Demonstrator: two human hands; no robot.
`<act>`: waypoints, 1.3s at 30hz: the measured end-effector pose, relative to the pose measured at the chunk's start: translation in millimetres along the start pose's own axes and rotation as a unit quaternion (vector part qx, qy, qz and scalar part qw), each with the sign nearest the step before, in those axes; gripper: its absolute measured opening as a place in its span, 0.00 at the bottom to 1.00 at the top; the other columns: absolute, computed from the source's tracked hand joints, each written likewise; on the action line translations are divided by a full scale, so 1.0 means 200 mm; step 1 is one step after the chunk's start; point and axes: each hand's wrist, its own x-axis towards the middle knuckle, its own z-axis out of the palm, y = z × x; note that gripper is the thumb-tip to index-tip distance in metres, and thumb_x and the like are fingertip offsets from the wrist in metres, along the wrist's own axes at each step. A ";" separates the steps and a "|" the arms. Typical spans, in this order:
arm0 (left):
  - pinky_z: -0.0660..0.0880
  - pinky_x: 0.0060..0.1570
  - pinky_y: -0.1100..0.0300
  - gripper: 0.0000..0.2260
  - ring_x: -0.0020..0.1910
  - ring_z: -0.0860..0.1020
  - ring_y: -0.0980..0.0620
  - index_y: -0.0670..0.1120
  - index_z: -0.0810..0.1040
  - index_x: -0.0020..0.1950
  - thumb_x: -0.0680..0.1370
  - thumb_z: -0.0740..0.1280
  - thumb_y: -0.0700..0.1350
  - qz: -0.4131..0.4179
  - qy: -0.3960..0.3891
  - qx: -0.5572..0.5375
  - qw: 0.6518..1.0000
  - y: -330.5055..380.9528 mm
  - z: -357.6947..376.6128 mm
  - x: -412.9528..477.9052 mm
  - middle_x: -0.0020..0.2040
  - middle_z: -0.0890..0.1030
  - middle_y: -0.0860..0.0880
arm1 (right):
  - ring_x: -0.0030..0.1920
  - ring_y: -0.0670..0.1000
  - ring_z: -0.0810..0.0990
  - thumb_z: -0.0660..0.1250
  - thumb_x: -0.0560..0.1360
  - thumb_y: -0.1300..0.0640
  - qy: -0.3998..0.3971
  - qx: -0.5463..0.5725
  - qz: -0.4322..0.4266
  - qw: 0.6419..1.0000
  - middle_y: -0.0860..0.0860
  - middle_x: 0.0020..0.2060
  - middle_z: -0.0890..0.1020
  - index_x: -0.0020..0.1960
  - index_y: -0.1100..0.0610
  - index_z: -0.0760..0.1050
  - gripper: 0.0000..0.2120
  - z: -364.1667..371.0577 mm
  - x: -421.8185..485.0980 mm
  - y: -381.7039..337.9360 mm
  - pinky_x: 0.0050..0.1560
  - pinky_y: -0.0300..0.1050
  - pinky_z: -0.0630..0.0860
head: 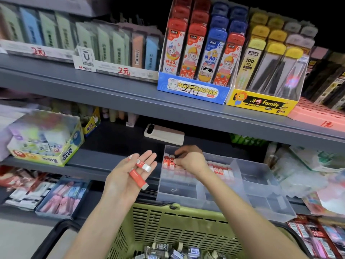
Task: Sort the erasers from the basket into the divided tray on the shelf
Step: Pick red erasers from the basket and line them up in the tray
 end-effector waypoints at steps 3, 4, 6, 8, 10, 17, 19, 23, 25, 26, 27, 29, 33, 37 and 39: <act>0.79 0.49 0.47 0.06 0.52 0.82 0.40 0.37 0.70 0.56 0.81 0.56 0.36 0.018 -0.035 0.023 0.999 -0.01 -0.01 0.00 0.50 0.83 0.36 | 0.42 0.46 0.81 0.71 0.71 0.57 0.068 0.026 -0.076 0.994 0.49 0.41 0.84 0.46 0.57 0.82 0.06 -0.03 -0.09 -0.05 0.47 0.42 0.77; 0.78 0.51 0.47 0.06 0.53 0.82 0.41 0.37 0.71 0.55 0.81 0.56 0.36 0.026 -0.043 0.034 0.998 -0.01 -0.01 0.00 0.51 0.83 0.36 | 0.39 0.42 0.80 0.71 0.72 0.54 0.048 0.073 -0.108 0.990 0.45 0.37 0.83 0.44 0.54 0.83 0.04 -0.04 -0.14 -0.08 0.42 0.38 0.76; 0.78 0.52 0.49 0.05 0.55 0.81 0.43 0.38 0.72 0.53 0.80 0.58 0.37 0.037 -0.055 0.057 0.996 -0.02 -0.01 -0.01 0.54 0.82 0.38 | 0.33 0.38 0.77 0.72 0.71 0.53 -0.051 0.168 -0.153 0.973 0.42 0.32 0.82 0.41 0.49 0.82 0.01 -0.05 -0.25 -0.14 0.36 0.32 0.73; 0.80 0.50 0.53 0.07 0.57 0.80 0.45 0.39 0.72 0.54 0.78 0.61 0.40 0.045 -0.071 0.082 0.993 -0.03 0.00 -0.02 0.56 0.82 0.40 | 0.32 0.38 0.75 0.74 0.69 0.55 -0.080 0.151 -0.189 0.967 0.43 0.32 0.81 0.43 0.50 0.82 0.03 -0.03 -0.33 -0.17 0.35 0.31 0.72; 0.80 0.51 0.54 0.10 0.58 0.80 0.47 0.40 0.73 0.54 0.74 0.63 0.42 0.050 -0.093 0.106 0.989 -0.04 0.02 -0.03 0.57 0.82 0.42 | 0.33 0.39 0.74 0.73 0.69 0.58 -0.041 0.108 -0.208 0.971 0.44 0.32 0.79 0.44 0.52 0.81 0.05 0.00 -0.37 -0.17 0.36 0.32 0.72; 0.81 0.38 0.57 0.09 0.45 0.84 0.43 0.40 0.72 0.57 0.81 0.58 0.43 0.075 -0.082 0.191 0.975 -0.10 0.02 -0.06 0.44 0.85 0.42 | 0.31 0.45 0.78 0.66 0.76 0.59 0.003 0.335 -0.100 0.937 0.47 0.33 0.80 0.43 0.54 0.76 0.04 -0.14 -0.31 -0.08 0.35 0.42 0.78; 0.74 0.27 0.62 0.09 0.30 0.81 0.51 0.43 0.75 0.55 0.82 0.57 0.44 0.085 -0.014 0.229 0.969 -0.10 0.00 -0.05 0.32 0.82 0.48 | 0.29 0.46 0.79 0.62 0.78 0.63 0.037 0.321 -0.055 0.945 0.51 0.33 0.79 0.44 0.59 0.74 0.04 -0.19 -0.24 -0.02 0.31 0.38 0.77; 0.62 0.20 0.63 0.08 0.22 0.69 0.56 0.44 0.76 0.52 0.82 0.58 0.44 0.058 0.056 0.193 0.978 -0.08 -0.05 0.00 0.26 0.74 0.51 | 0.28 0.51 0.76 0.61 0.77 0.66 0.033 0.099 -0.016 0.994 0.53 0.29 0.77 0.47 0.63 0.78 0.06 -0.23 -0.10 0.08 0.31 0.42 0.74; 0.66 0.21 0.64 0.06 0.23 0.71 0.54 0.43 0.76 0.51 0.81 0.60 0.41 0.031 0.059 0.127 0.990 -0.07 -0.05 0.01 0.27 0.73 0.49 | 0.30 0.50 0.75 0.61 0.76 0.66 -0.008 -0.019 -0.024 1.000 0.51 0.31 0.79 0.47 0.60 0.81 0.10 -0.22 -0.05 0.07 0.32 0.39 0.73; 0.69 0.23 0.63 0.05 0.25 0.72 0.53 0.42 0.76 0.52 0.80 0.60 0.38 0.018 0.053 0.084 0.995 -0.06 -0.05 0.02 0.29 0.73 0.48 | 0.31 0.49 0.75 0.61 0.76 0.66 -0.023 -0.061 -0.027 0.997 0.51 0.34 0.80 0.48 0.59 0.82 0.11 -0.21 -0.03 0.06 0.32 0.37 0.72; 0.72 0.25 0.61 0.07 0.27 0.72 0.52 0.41 0.75 0.53 0.79 0.59 0.35 0.007 0.044 0.042 0.998 -0.06 -0.06 0.02 0.31 0.72 0.47 | 0.32 0.49 0.76 0.61 0.76 0.66 -0.037 -0.085 -0.027 0.995 0.51 0.36 0.80 0.50 0.59 0.82 0.11 -0.20 -0.01 0.05 0.32 0.37 0.72; 0.76 0.33 0.58 0.12 0.33 0.73 0.51 0.39 0.75 0.55 0.77 0.57 0.30 -0.008 0.028 -0.004 1.000 -0.05 -0.06 0.02 0.37 0.72 0.44 | 0.30 0.49 0.75 0.59 0.77 0.65 -0.077 -0.089 -0.012 0.993 0.53 0.35 0.80 0.52 0.59 0.80 0.11 -0.17 0.02 0.02 0.33 0.39 0.73; 0.76 0.45 0.52 0.16 0.42 0.79 0.47 0.39 0.75 0.58 0.77 0.54 0.27 0.002 0.020 -0.020 1.000 -0.04 -0.07 0.02 0.51 0.72 0.39 | 0.35 0.53 0.80 0.57 0.78 0.64 -0.118 -0.114 0.015 0.986 0.57 0.38 0.82 0.54 0.63 0.79 0.12 -0.11 0.05 -0.02 0.41 0.44 0.77; 0.80 0.44 0.51 0.15 0.47 0.84 0.42 0.39 0.75 0.57 0.77 0.56 0.26 0.034 -0.002 -0.007 0.999 -0.05 -0.08 0.02 0.55 0.74 0.37 | 0.49 0.58 0.81 0.65 0.76 0.57 -0.047 -0.158 -0.028 0.986 0.59 0.49 0.83 0.54 0.62 0.78 0.10 -0.04 0.03 0.00 0.54 0.50 0.78; 0.82 0.46 0.52 0.14 0.50 0.83 0.42 0.40 0.74 0.58 0.77 0.57 0.27 0.054 -0.020 0.016 0.998 -0.05 -0.09 0.02 0.57 0.74 0.37 | 0.49 0.57 0.81 0.66 0.76 0.56 -0.022 -0.159 -0.022 0.987 0.58 0.49 0.82 0.52 0.61 0.78 0.10 -0.03 0.02 0.01 0.54 0.48 0.78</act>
